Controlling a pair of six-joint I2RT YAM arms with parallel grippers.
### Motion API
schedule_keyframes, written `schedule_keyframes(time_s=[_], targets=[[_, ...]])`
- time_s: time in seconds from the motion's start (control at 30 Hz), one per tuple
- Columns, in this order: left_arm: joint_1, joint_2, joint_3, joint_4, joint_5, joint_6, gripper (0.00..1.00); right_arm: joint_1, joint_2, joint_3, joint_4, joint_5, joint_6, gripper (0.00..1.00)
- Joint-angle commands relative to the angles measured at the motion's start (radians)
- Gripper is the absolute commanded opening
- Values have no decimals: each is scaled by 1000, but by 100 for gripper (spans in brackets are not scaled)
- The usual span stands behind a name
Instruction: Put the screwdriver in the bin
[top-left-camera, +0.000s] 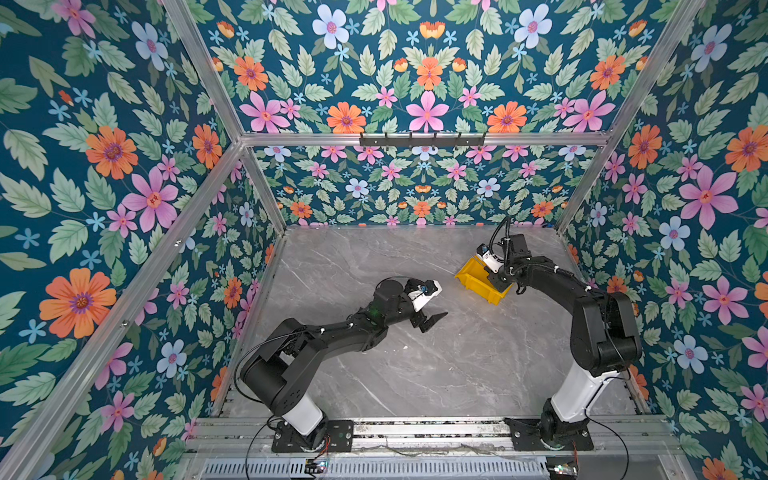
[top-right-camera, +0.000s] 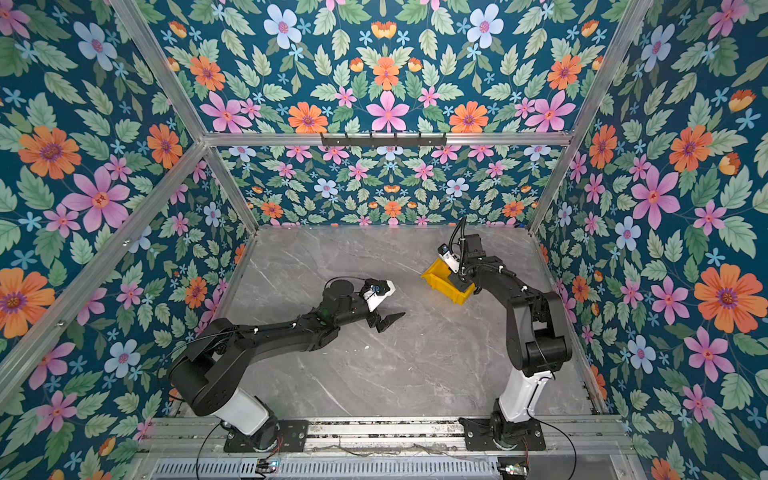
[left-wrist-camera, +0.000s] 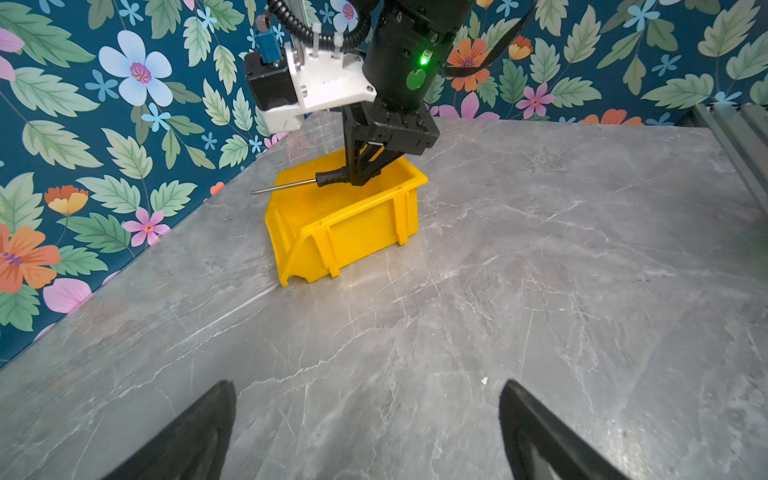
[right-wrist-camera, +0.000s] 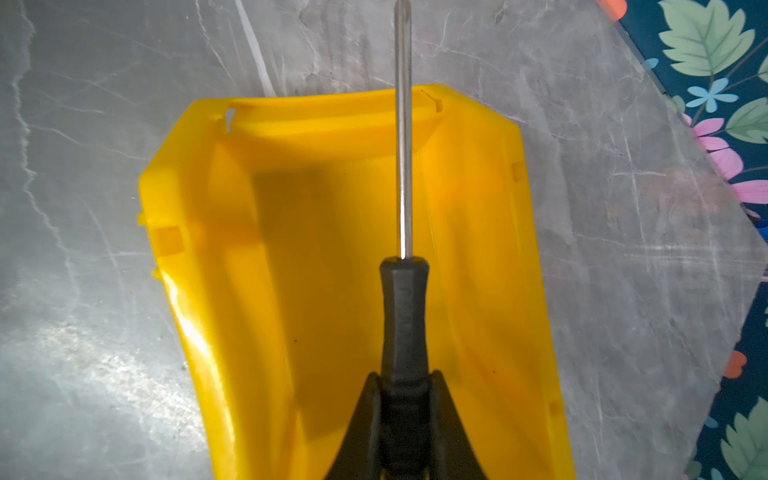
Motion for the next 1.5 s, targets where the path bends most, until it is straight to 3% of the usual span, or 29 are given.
schedule_keyframes(time_s=[0.0, 0.33, 0.73, 1.03, 1.13, 1.3, 1.47], targets=[[1, 5, -3, 47, 1, 1, 100, 1, -7, 7, -40, 24, -3, 3], [-2, -3, -17, 59, 2, 1, 100, -1, 57, 62, -82, 35, 18, 6], [-2, -11, -33, 62, -5, -4, 100, -4, 79, 84, -95, 8, 33, 27], [-2, -3, -22, 68, -5, -21, 100, -6, 15, 60, -51, -17, 40, 35], [-2, -12, -35, 88, -28, -40, 100, -13, -21, 31, -1, -35, 84, 47], [1, -30, -69, 157, -59, -71, 100, -16, -101, -66, 120, -84, 188, 74], [12, -54, -84, 162, -71, -72, 100, -20, -205, -163, 213, -131, 284, 85]])
